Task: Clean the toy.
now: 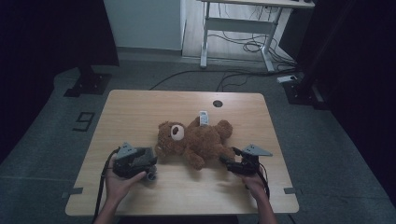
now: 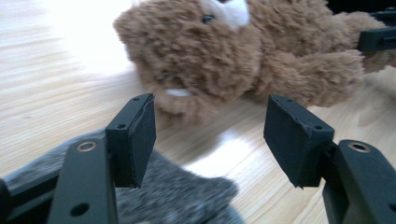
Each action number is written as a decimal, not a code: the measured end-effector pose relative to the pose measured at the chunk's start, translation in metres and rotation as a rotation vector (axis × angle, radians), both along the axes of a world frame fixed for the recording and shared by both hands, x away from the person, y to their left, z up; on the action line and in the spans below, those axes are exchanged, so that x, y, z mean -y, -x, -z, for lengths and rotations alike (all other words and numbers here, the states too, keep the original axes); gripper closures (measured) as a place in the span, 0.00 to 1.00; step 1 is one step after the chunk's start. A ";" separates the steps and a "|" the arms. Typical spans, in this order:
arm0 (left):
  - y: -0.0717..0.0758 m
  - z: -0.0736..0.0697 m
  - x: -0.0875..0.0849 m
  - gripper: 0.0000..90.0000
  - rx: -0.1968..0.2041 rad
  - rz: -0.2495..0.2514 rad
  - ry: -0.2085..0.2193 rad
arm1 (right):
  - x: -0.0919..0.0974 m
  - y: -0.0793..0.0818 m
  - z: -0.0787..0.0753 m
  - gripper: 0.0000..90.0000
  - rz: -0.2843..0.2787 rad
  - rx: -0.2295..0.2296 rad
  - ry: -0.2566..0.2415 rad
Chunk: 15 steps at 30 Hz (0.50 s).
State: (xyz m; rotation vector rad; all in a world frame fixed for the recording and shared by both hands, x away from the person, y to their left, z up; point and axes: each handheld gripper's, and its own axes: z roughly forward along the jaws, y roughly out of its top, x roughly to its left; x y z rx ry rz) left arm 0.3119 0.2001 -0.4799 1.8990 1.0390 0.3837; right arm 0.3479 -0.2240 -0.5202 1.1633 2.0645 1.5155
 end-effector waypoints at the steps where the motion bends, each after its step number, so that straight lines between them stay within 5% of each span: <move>1: 0.000 0.002 0.002 0.38 -0.004 0.001 -0.006 | 0.001 0.001 0.000 0.32 0.000 0.002 -0.001; 15: 0.028 0.016 -0.005 0.41 0.006 -0.037 -0.031 | 0.030 0.040 0.006 0.28 0.021 -0.017 -0.012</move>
